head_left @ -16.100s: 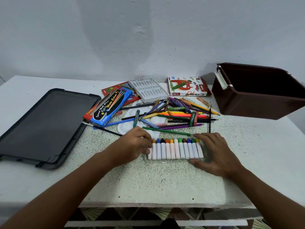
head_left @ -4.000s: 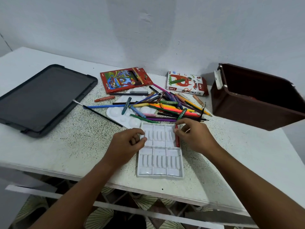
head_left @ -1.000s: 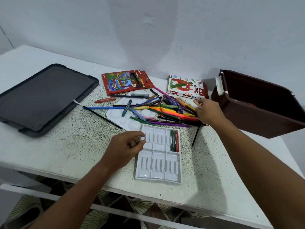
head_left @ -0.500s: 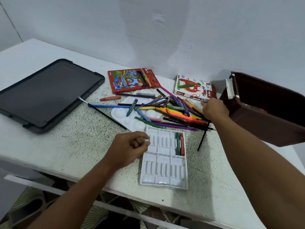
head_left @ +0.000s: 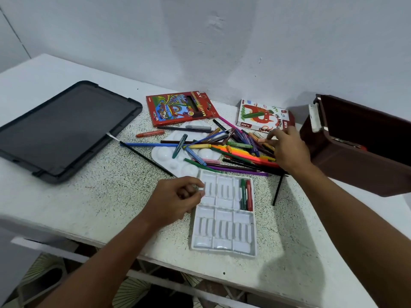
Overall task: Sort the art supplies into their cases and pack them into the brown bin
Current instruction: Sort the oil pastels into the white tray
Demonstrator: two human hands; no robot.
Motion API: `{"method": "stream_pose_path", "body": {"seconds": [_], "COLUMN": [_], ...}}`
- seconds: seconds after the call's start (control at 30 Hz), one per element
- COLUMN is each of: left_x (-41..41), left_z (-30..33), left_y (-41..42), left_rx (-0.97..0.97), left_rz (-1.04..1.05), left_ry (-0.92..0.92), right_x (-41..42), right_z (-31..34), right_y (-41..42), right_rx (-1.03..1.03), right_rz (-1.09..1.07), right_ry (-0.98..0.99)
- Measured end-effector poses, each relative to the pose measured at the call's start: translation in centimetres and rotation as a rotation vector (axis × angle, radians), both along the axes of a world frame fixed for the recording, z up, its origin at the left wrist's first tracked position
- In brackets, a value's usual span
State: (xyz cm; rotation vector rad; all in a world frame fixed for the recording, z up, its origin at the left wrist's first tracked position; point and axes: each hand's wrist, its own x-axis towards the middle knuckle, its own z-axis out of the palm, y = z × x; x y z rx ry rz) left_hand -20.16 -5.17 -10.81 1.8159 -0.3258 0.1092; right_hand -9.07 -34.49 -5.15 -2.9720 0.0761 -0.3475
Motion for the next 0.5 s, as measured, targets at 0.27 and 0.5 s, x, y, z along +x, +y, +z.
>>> {"method": "stream_pose_path", "body": {"seconds": [0.27,0.5], "left_x": [0.0,-0.2], "left_z": [0.2,0.2], "left_y": [0.1,0.0], "left_rx": [-0.001,0.009], "left_rz": [-0.021,-0.019], "left_ry": [0.022,0.030], "right_x": [-7.4,-9.1], "right_z": [0.0,0.2], "right_y": [2.6,3.3], "right_rx": [-0.012,-0.156], "right_rz": [0.708,0.857], "right_ry": [0.194,0.132]}}
